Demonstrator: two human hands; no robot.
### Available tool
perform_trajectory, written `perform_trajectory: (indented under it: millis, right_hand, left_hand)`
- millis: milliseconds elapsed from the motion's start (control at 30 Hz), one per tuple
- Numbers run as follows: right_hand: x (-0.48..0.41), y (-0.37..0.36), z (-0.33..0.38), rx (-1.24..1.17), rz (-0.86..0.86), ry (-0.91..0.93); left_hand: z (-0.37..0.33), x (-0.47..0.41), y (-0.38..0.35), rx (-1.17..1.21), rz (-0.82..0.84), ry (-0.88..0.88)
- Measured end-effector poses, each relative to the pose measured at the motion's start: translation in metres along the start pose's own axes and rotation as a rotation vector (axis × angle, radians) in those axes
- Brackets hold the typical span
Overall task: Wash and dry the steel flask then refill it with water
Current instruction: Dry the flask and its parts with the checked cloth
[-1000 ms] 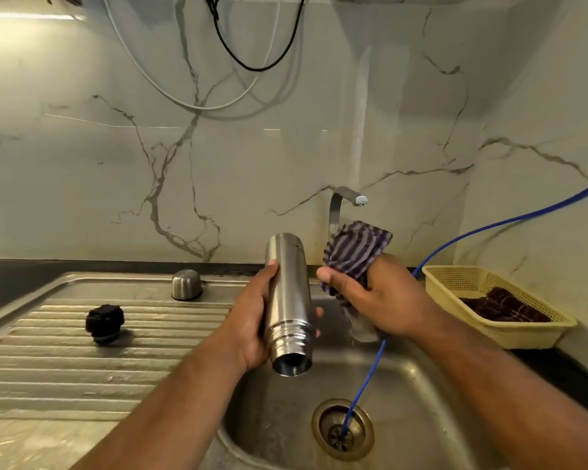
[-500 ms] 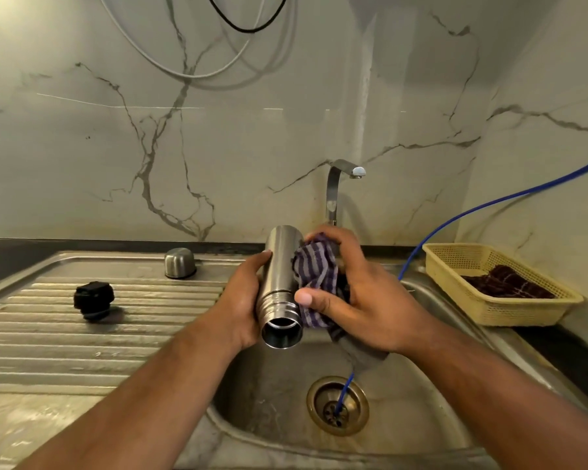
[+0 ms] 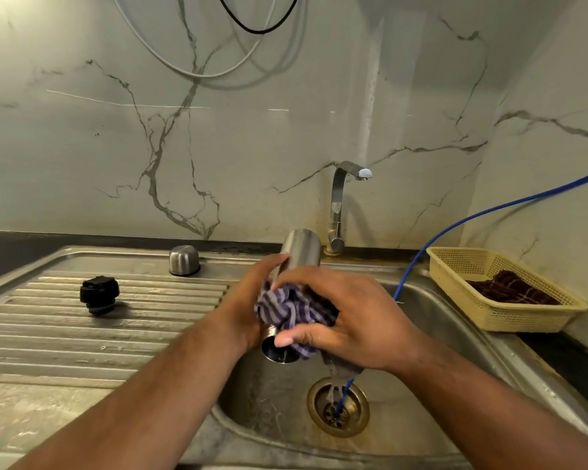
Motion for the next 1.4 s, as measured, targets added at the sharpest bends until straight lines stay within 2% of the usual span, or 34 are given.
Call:
perform_trajectory:
  millis: [33, 167, 200, 300, 333, 367, 467, 533, 567, 600, 700, 733, 767, 800, 900, 1000, 1100, 1200, 1267, 1333, 1400]
  right_hand:
    - [0.000, 0.001, -0.002, 0.011, -0.033, 0.004]
    - [0.003, 0.008, -0.020, -0.081, -0.195, -0.232]
    - [0.002, 0.007, -0.016, -0.037, -0.186, -0.188]
    - [0.003, 0.001, 0.005, 0.188, -0.116, 0.109]
    - [0.003, 0.001, 0.004, 0.216, -0.122, 0.131]
    - [0.002, 0.005, -0.001, 0.185, -0.152, 0.087]
    - [0.007, 0.025, -0.036, -0.045, -0.341, -0.270]
    - [0.014, 0.031, -0.049, -0.031, -0.420, -0.384]
    - [0.015, 0.030, -0.045, 0.012, -0.424, -0.351]
    - [0.013, 0.029, -0.034, 0.078, -0.407, -0.241]
    - [0.013, 0.015, 0.008, 0.326, -0.285, 0.236]
    - [0.013, 0.010, 0.009, 0.388, -0.260, 0.315]
    - [0.011, 0.011, 0.003, 0.406, -0.271, 0.311]
    - [0.010, 0.016, -0.008, 0.375, -0.319, 0.227]
    - [0.019, 0.046, -0.050, 0.201, -0.580, -0.212]
    - [0.032, 0.066, -0.072, 0.156, -0.684, -0.406]
    - [0.028, 0.059, -0.064, 0.119, -0.620, -0.377]
    - [0.015, 0.032, -0.040, 0.107, -0.334, -0.095]
    - [0.014, 0.018, -0.028, 0.242, -0.166, 0.126]
    - [0.015, 0.025, -0.031, 0.325, -0.220, 0.168]
    - [0.019, 0.049, -0.049, 0.224, -0.417, -0.043]
  left_hand:
    - [0.001, 0.001, -0.002, 0.011, -0.009, 0.025]
    - [0.001, 0.001, -0.009, 0.023, -0.039, 0.108]
    - [0.000, 0.002, -0.010, 0.029, -0.026, 0.096]
    - [-0.001, 0.001, -0.007, 0.039, 0.044, 0.043]
    - [0.000, 0.003, -0.008, 0.037, 0.051, 0.042]
    - [0.000, 0.004, -0.010, 0.040, 0.037, 0.051]
    - [0.002, 0.001, -0.022, -0.004, 0.126, 0.061]
    - [0.003, 0.002, -0.028, -0.044, 0.153, 0.054]
    - [0.005, 0.002, -0.028, -0.052, 0.164, 0.056]
    - [0.004, 0.003, -0.028, -0.041, 0.177, 0.052]
    - [-0.002, 0.001, -0.014, -0.061, 0.175, -0.032]
    - [-0.004, 0.002, -0.012, -0.063, 0.196, -0.048]
    - [-0.005, 0.002, -0.013, -0.072, 0.217, -0.033]
    - [-0.004, 0.001, -0.012, -0.081, 0.222, -0.020]
    - [0.001, 0.000, -0.021, -0.176, 0.316, -0.004]
    - [0.007, 0.004, -0.032, -0.265, 0.370, -0.023]
    - [0.006, 0.000, -0.028, -0.278, 0.337, -0.057]
    - [-0.002, 0.001, -0.020, -0.186, 0.313, -0.064]
    - [-0.004, -0.001, -0.013, -0.153, 0.280, -0.055]
    - [-0.006, -0.003, -0.010, -0.224, 0.269, -0.088]
    - [-0.006, -0.004, -0.009, -0.323, 0.200, -0.123]
Point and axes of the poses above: each hand's wrist, its own x-axis away from the middle knuckle, its own y-axis out of the back of the hand, z = x × y, the point moved 5 cm from there along -x, towards the middle knuckle, and after that the axes turned 9 degrees about z, right-handed, at the moved point
